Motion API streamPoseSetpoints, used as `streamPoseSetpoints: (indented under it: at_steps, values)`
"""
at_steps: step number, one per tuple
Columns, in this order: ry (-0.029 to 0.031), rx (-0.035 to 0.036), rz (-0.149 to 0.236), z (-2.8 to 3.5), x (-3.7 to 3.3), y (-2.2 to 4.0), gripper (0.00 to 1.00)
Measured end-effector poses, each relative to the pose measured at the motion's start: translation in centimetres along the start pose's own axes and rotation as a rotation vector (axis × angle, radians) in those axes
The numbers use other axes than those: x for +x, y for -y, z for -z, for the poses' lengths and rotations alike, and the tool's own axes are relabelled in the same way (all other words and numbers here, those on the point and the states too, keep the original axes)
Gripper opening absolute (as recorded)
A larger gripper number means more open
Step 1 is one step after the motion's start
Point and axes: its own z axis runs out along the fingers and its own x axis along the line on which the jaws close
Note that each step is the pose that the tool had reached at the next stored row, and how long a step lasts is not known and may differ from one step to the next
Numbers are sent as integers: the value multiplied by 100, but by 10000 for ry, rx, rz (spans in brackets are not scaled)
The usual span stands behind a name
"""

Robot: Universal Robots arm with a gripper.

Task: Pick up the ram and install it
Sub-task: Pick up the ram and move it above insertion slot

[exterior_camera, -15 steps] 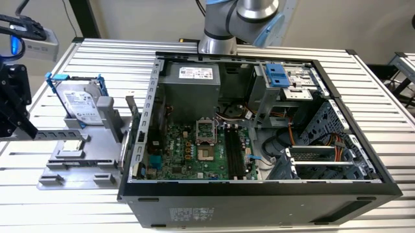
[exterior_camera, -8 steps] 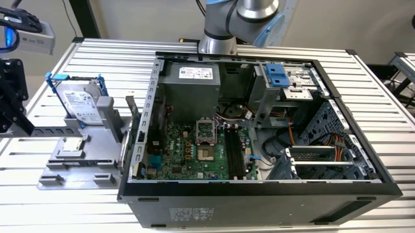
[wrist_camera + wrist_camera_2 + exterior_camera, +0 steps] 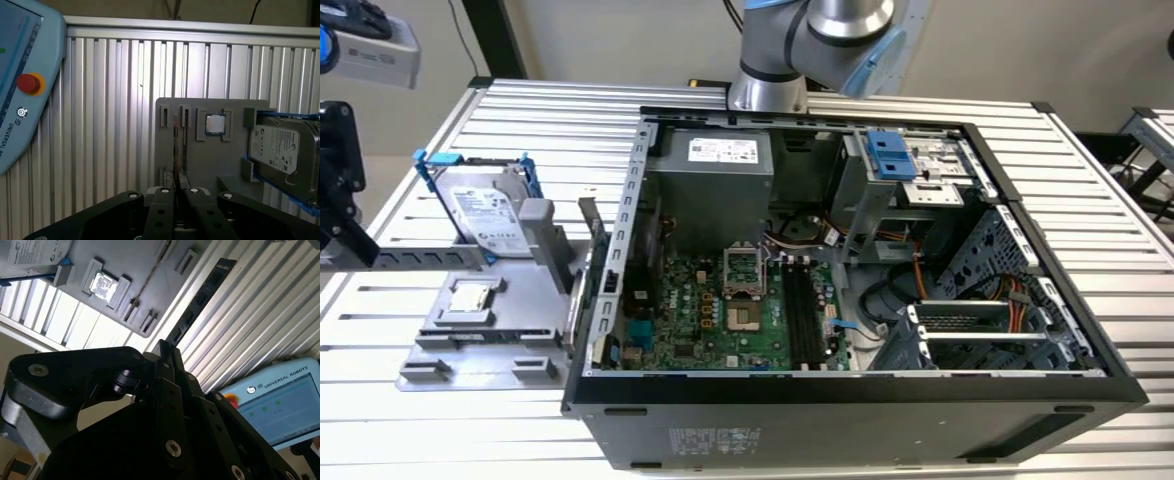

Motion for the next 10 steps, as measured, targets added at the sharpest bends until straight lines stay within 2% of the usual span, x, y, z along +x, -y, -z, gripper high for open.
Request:
streamPoseSetpoints:
  at_steps: [10]
  values:
    - [1, 2, -33, 210, -7, -5, 0]
